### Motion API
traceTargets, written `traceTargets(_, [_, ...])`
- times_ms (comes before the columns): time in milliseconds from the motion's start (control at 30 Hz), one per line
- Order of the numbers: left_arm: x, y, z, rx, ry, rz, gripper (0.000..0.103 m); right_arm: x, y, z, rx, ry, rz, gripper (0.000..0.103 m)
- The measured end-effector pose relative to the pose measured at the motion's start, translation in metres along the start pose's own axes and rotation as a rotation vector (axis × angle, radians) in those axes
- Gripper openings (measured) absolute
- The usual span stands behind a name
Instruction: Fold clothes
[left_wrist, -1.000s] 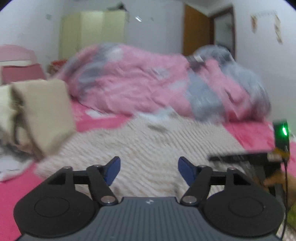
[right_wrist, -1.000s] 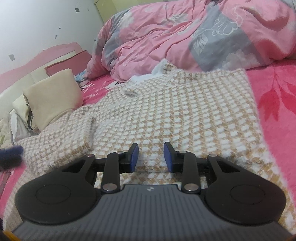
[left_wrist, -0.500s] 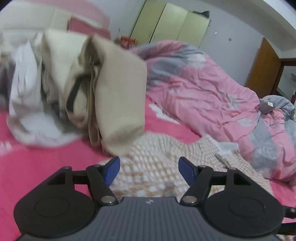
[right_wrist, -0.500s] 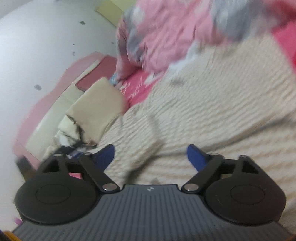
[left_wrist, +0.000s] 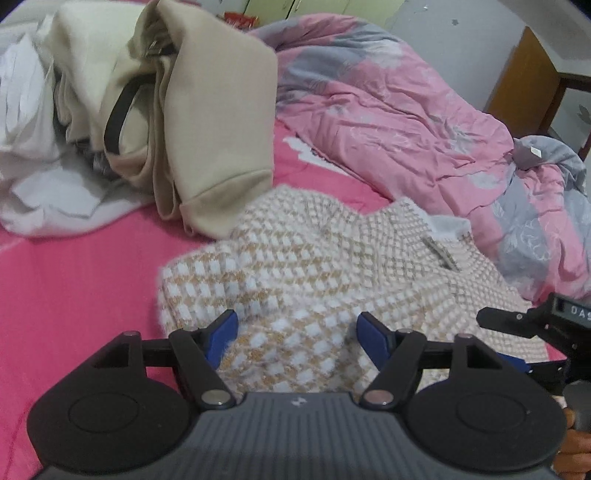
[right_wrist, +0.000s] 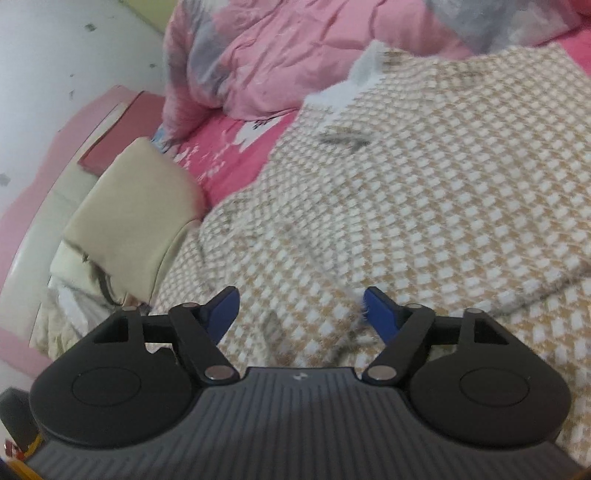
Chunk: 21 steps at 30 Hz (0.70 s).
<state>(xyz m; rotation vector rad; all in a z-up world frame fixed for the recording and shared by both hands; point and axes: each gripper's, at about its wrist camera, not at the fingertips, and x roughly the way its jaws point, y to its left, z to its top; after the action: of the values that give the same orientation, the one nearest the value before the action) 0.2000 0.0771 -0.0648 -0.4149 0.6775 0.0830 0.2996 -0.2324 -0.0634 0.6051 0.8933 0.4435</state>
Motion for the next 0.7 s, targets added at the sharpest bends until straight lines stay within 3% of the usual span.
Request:
traceTargets(100, [0.000, 0.006, 0.003, -0.044, 0.020, -0.021, 0.071, 0.000, 0.000, 0.000, 0.008, -0.011, -0.021, 0.057])
traceTargets(267, [0.004, 0.015, 0.006, -0.105, 0.050, -0.050, 0.072, 0.001, 0.018, -0.001, -0.049, -0.025, -0.041, 0.018])
traceTargets(333, [0.006, 0.019, 0.006, -0.129, 0.062, -0.058, 0.072, 0.001, 0.029, -0.001, -0.086, -0.036, -0.044, 0.011])
traceTargets(567, [0.009, 0.026, 0.007, -0.193, 0.069, -0.113, 0.074, 0.013, 0.086, 0.008, -0.243, -0.061, -0.084, 0.008])
traceTargets(600, [0.009, 0.027, 0.008, -0.211, 0.070, -0.140, 0.074, 0.015, 0.097, 0.013, -0.270, -0.068, -0.087, 0.008])
traceTargets(700, [0.013, 0.037, 0.007, -0.340, 0.101, -0.318, 0.073, 0.007, 0.131, 0.028, -0.364, -0.122, -0.047, 0.008])
